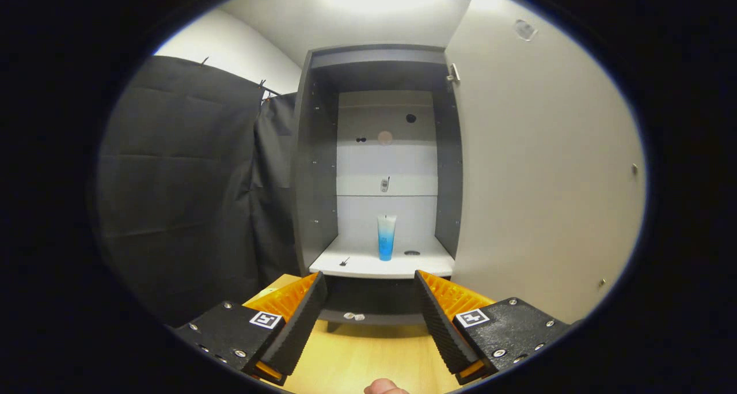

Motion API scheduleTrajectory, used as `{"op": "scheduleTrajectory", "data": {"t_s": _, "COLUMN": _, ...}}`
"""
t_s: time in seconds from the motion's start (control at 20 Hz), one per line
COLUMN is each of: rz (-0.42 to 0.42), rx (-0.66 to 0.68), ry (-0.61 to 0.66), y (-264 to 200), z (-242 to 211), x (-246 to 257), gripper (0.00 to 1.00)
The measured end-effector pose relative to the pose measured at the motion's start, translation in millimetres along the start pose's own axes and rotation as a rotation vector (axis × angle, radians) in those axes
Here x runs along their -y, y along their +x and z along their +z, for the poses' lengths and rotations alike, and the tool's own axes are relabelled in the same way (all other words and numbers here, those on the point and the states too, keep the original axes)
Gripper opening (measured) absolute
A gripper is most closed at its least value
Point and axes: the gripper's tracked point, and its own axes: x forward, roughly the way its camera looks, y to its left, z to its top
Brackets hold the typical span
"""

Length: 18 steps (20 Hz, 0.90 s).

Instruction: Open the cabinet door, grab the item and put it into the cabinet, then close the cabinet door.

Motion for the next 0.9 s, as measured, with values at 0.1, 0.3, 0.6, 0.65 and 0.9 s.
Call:
{"op": "scheduleTrajectory", "data": {"t_s": 0.1, "rz": 0.023, "rx": -0.019, "ry": -0.008, "y": -34.6, "z": -12.6, "x": 5.3, "gripper": 0.94}}
{"op": "scheduleTrajectory", "data": {"t_s": 0.3, "rz": 0.027, "rx": -0.06, "ry": -0.051, "y": -84.7, "z": -30.9, "x": 40.5, "gripper": 0.94}}
{"op": "scheduleTrajectory", "data": {"t_s": 0.6, "rz": -0.064, "rx": -0.085, "ry": 0.004, "y": -131.6, "z": -26.4, "x": 136.7, "gripper": 0.94}}
{"op": "scheduleTrajectory", "data": {"t_s": 0.65, "rz": -0.08, "rx": -0.087, "ry": 0.001, "y": -139.3, "z": -25.9, "x": 154.3, "gripper": 0.94}}
{"op": "scheduleTrajectory", "data": {"t_s": 0.9, "rz": -0.186, "rx": -0.079, "ry": -0.015, "y": -166.4, "z": -25.3, "x": 245.4, "gripper": 0.94}}
